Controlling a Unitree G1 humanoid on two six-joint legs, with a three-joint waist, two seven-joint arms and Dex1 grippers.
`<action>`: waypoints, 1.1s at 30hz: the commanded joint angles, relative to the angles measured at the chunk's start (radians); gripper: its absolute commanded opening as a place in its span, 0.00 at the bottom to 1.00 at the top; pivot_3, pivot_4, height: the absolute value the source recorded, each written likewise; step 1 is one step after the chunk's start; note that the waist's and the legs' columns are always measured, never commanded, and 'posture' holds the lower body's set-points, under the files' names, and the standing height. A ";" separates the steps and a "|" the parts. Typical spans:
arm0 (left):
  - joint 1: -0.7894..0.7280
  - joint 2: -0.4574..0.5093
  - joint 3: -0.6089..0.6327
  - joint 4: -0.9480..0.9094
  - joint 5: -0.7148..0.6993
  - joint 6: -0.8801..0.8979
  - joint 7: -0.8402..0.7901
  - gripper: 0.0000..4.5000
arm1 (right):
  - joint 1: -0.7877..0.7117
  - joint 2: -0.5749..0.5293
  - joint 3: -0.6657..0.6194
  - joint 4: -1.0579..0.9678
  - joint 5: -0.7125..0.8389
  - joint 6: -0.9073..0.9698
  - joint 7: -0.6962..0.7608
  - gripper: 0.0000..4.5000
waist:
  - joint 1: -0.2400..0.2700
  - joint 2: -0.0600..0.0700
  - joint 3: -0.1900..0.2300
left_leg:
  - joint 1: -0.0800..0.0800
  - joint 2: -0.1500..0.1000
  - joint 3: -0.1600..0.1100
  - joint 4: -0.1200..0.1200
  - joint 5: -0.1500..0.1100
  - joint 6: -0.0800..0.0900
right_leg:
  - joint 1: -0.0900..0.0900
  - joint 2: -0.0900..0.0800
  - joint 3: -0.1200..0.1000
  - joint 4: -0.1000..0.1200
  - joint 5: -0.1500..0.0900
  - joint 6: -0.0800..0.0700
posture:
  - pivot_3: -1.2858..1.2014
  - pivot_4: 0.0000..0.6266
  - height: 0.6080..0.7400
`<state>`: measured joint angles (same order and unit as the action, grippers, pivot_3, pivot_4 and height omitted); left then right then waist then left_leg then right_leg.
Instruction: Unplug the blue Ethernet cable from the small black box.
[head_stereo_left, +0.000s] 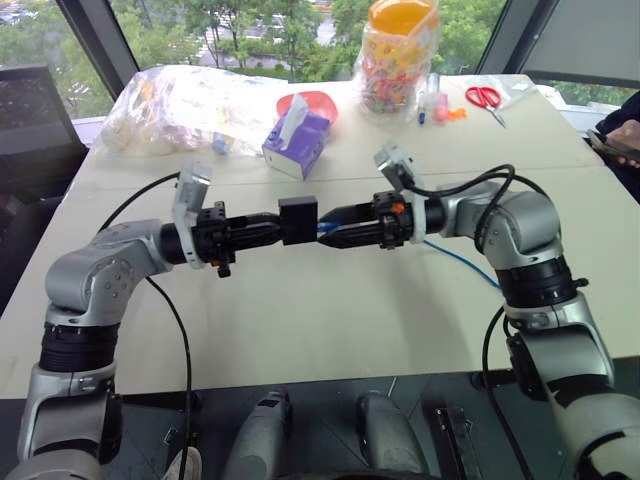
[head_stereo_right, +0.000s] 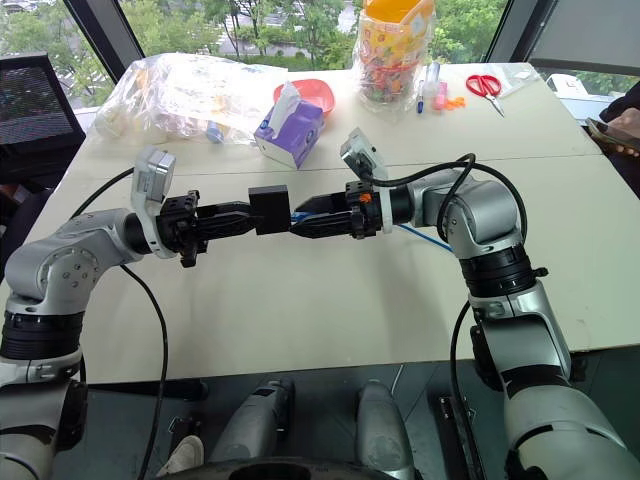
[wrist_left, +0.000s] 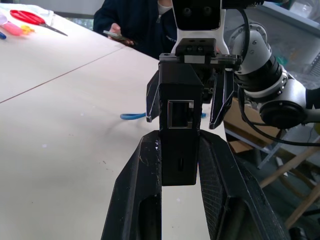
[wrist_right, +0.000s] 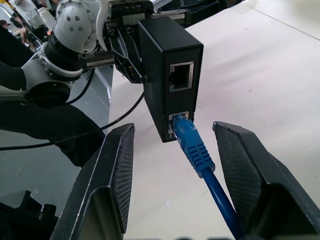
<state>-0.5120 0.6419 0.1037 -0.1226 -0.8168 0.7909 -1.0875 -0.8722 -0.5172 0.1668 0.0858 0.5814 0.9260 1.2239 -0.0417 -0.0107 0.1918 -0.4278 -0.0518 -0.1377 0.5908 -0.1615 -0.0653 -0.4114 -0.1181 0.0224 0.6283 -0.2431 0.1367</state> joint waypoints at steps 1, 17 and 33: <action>-0.019 -0.003 0.029 -0.027 -0.018 -0.023 -0.001 0.10 | -0.025 -0.003 -0.007 -0.017 0.009 -0.008 0.010 0.45 | 0.000 0.000 0.000 | 0.000 0.000 0.000 0.000 0.000 0.000 | 0.000 0.000 0.000 0.000 0.000 0.000 | 0.52 0.24 0.91; 0.004 0.017 0.030 -0.059 -0.030 -0.004 -0.024 0.10 | -0.034 -0.019 0.000 0.009 -0.013 -0.010 0.033 0.01 | 0.000 0.000 0.000 | 0.000 0.000 0.000 0.000 0.000 0.000 | 0.000 0.000 0.000 0.000 0.000 0.000 | 0.52 0.24 0.91; 0.054 0.065 0.048 -0.105 -0.052 -0.006 -0.009 0.10 | -0.258 -0.082 -0.079 0.685 -0.090 -0.201 0.026 0.01 | -0.003 0.000 0.000 | 0.000 0.000 0.000 -0.001 0.000 0.000 | -0.001 0.000 0.000 0.000 0.000 0.000 | 0.52 0.24 0.91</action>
<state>-0.5047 0.6614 0.1306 -0.1587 -0.8146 0.7715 -0.9915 -1.0958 -0.4743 0.2281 0.5645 0.5748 0.7880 1.3671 -0.0450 -0.0106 0.1921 -0.4276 -0.0518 -0.1375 0.5899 -0.1615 -0.0653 -0.4122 -0.1177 0.0225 0.6289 -0.2430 0.1372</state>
